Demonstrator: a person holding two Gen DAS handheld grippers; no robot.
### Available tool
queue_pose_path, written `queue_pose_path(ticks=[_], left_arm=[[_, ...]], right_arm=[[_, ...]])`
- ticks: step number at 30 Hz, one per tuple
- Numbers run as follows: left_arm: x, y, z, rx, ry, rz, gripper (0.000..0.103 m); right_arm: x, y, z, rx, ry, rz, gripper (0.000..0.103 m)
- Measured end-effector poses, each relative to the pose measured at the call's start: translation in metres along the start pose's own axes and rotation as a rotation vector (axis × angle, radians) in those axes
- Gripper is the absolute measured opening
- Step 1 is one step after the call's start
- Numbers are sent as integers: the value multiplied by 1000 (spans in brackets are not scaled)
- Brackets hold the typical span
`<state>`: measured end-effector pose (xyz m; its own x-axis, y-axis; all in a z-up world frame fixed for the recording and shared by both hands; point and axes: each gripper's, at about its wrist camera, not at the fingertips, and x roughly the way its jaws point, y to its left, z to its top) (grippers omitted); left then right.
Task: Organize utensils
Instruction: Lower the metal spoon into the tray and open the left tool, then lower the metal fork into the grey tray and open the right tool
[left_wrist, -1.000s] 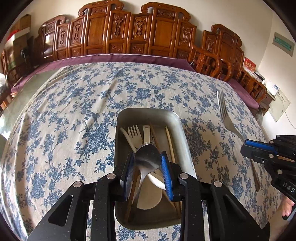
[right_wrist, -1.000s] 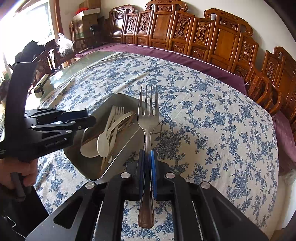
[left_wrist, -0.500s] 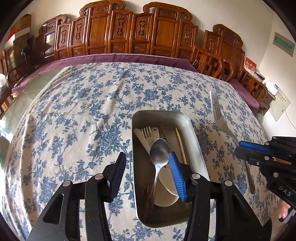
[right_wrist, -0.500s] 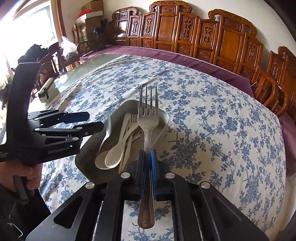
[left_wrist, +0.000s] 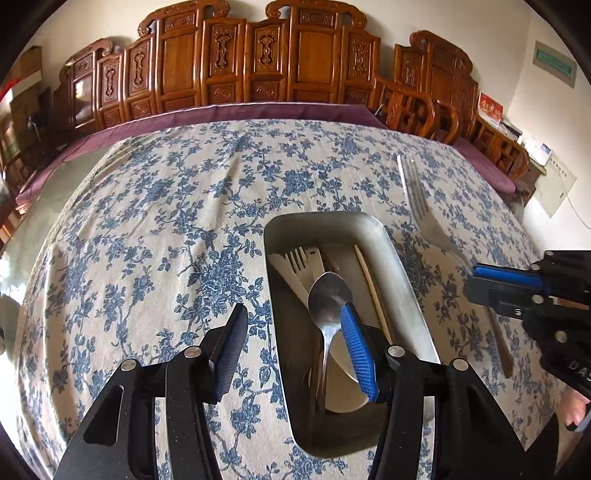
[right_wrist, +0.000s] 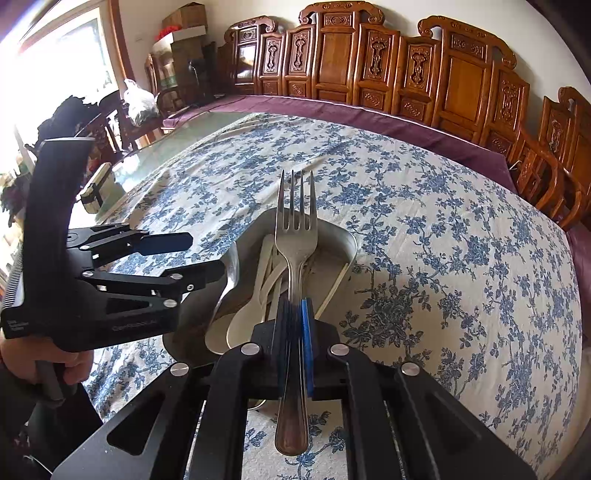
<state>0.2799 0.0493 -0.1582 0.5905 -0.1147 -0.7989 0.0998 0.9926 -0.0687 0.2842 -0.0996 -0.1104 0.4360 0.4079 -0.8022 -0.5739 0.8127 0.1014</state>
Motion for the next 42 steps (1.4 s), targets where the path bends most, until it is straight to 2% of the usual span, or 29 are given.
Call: queue_pose_path(ticks=[12, 21, 25, 28, 42], left_arm=[[47, 15, 16, -10, 46, 53, 50], [33, 33, 20, -44, 0, 47, 50], [22, 40, 19, -57, -17, 45, 57], [16, 44, 19, -61, -27, 47, 58], [2, 54, 14, -77, -40, 50, 60]], right_arm=[[17, -7, -1, 48, 5, 32, 9], [47, 4, 1, 99, 25, 37, 9], [61, 7, 2, 128, 36, 36, 9], [71, 9, 2, 141, 45, 15, 9], [103, -4, 4, 260, 87, -1, 9]])
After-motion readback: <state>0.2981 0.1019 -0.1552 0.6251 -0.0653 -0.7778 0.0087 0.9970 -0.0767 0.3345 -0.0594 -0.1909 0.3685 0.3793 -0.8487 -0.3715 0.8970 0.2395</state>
